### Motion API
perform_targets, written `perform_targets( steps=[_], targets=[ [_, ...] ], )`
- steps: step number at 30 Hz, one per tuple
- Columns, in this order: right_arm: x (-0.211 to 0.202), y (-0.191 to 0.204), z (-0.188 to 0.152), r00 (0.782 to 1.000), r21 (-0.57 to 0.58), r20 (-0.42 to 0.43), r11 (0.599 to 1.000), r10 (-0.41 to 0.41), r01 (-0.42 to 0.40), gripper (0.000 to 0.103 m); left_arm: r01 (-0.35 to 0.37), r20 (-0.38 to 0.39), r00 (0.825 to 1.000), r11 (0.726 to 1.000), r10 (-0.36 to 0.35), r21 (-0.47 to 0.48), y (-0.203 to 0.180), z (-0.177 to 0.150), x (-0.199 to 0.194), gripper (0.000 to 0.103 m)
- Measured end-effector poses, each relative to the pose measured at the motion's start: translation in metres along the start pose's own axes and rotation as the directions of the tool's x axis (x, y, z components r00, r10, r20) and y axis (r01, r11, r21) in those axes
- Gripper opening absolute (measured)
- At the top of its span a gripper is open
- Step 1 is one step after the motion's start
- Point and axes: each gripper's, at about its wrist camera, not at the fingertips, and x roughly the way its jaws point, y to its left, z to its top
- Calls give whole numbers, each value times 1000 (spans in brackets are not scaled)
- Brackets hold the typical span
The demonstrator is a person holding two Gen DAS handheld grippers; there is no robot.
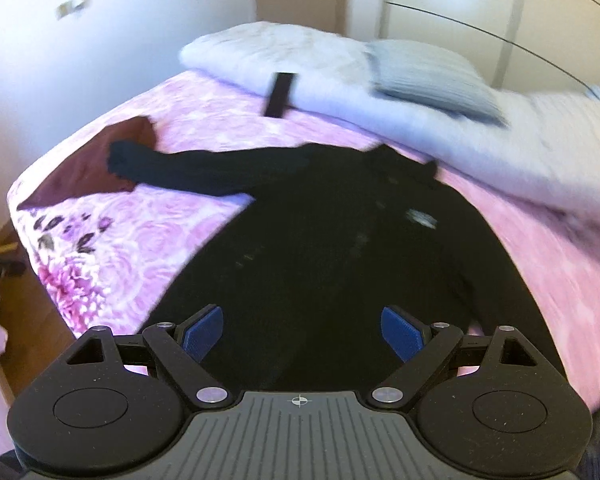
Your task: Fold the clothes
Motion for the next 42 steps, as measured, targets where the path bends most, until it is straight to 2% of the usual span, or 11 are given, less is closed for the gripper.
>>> perform_targets(
  steps=[6,13,16,20,22,29,33,34,35,39,42],
  targets=[
    [118,114,83,999,-195,26,980,38,-32,89,15,9,1000,1000,-15,-9,101,33,103,94],
    [285,261,165,990,-454,53,886,132,-94,89,37,-2,999,999,-37,31,190,59,225,93],
    [350,308,187,986,-552,33,825,162,-118,69,36,5,999,999,-36,35,216,62,257,93],
    [421,350,205,984,-645,1,752,176,-135,58,30,10,1000,1000,-30,10,238,61,285,93],
    [454,367,212,983,-675,-13,724,182,-143,58,32,10,999,999,-32,-24,246,60,293,93],
    [513,411,203,984,-780,-11,614,178,-120,58,58,-22,998,992,-60,-111,251,39,307,93],
    [530,421,198,990,-808,12,585,142,-74,58,74,-52,995,989,-81,-125,246,27,307,93],
    [534,421,200,991,-808,13,585,137,-70,56,77,-57,995,989,-84,-123,244,25,307,93],
    [538,421,202,991,-807,14,587,132,-67,41,80,-62,994,989,-88,-120,243,23,306,93],
    [549,419,211,992,-799,9,598,126,-69,17,89,-63,993,991,-96,-103,238,25,304,93],
    [541,413,221,988,-771,28,632,152,-75,15,93,-50,994,991,-98,-95,237,29,301,93]
  ],
)
